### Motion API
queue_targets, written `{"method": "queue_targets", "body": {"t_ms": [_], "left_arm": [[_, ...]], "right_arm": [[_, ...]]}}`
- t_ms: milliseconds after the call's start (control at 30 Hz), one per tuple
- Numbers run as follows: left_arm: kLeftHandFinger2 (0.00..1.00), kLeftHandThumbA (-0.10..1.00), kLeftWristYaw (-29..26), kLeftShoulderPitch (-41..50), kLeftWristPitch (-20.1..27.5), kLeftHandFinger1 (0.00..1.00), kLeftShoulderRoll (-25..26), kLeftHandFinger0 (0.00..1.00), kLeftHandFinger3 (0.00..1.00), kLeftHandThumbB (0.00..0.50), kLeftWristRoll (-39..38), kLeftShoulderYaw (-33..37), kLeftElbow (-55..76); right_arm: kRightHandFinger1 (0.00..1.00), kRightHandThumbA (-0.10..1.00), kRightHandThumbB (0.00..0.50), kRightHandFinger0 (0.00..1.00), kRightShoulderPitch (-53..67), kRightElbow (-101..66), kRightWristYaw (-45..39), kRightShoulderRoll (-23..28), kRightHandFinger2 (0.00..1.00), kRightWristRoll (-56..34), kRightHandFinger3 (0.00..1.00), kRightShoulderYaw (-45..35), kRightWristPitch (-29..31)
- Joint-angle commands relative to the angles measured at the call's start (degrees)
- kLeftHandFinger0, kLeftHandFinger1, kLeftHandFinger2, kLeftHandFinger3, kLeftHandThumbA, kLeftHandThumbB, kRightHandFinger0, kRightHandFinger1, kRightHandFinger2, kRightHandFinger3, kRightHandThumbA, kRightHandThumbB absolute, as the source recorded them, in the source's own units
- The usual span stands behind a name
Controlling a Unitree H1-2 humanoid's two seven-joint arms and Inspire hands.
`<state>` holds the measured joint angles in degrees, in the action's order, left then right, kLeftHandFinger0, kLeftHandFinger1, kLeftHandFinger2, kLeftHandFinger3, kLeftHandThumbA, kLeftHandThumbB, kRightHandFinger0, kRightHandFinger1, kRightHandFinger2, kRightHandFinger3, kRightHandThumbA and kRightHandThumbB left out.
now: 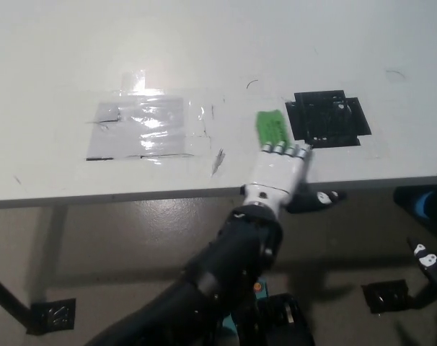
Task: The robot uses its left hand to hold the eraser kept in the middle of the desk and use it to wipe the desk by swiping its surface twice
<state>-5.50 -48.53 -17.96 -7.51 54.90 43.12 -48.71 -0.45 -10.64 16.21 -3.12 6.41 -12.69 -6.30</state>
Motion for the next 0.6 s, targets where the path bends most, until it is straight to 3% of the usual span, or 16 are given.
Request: {"method": "queue_targets", "body": {"t_ms": [0,33,133,267,300,433,533,567], "left_arm": [[1.00,1.00,9.80,3.38,5.53,1.00,-2.25,1.00,1.00,0.500,-1.44,4.13,-5.43],[1.00,1.00,10.14,2.96,5.46,1.00,-2.89,1.00,1.00,0.500,-1.27,4.79,-6.63],[1.00,1.00,9.95,2.66,5.60,1.00,-2.60,1.00,1.00,0.474,-1.61,4.87,-7.07],[1.00,1.00,9.04,2.16,6.22,1.00,-2.16,1.00,1.00,0.496,-1.65,4.89,-9.20],[1.00,1.00,8.65,2.30,6.55,1.00,-1.21,1.00,1.00,0.488,-2.26,4.15,-8.98],[1.00,1.00,8.85,2.66,6.60,1.00,1.18,1.00,1.00,0.499,-2.92,2.86,-8.02],[1.00,1.00,8.84,2.49,6.68,1.00,2.77,1.00,1.00,0.482,-3.59,1.38,-8.32],[1.00,1.00,8.31,2.59,6.60,1.00,4.02,1.00,1.00,0.487,-4.09,0.20,-8.34]], "right_arm": [[1.00,1.00,0.038,0.96,-1.80,-0.07,3.53,-0.24,1.00,2.23,1.00,-0.91,5.90],[1.00,1.00,0.060,0.96,-2.09,-0.35,3.77,-0.56,1.00,1.46,1.00,-1.40,5.34],[1.00,1.00,0.036,0.96,-2.49,-0.03,3.88,-0.60,1.00,0.91,1.00,-1.70,5.68],[0.99,1.00,0.036,0.96,-2.12,0.41,4.12,-0.32,1.00,1.31,1.00,-1.77,6.77],[0.98,1.00,0.054,0.95,-2.20,0.24,4.41,-0.38,1.00,1.93,1.00,-1.77,5.33],[1.00,1.00,0.032,0.96,-1.77,0.39,4.45,-0.50,1.00,1.75,1.00,-1.42,6.04],[1.00,1.00,0.060,0.96,-1.53,-0.21,4.00,-0.64,1.00,0.74,1.00,-1.44,5.51],[1.00,1.00,0.046,0.95,-1.40,-0.21,4.06,-0.55,1.00,1.16,1.00,-1.31,5.65]]}}
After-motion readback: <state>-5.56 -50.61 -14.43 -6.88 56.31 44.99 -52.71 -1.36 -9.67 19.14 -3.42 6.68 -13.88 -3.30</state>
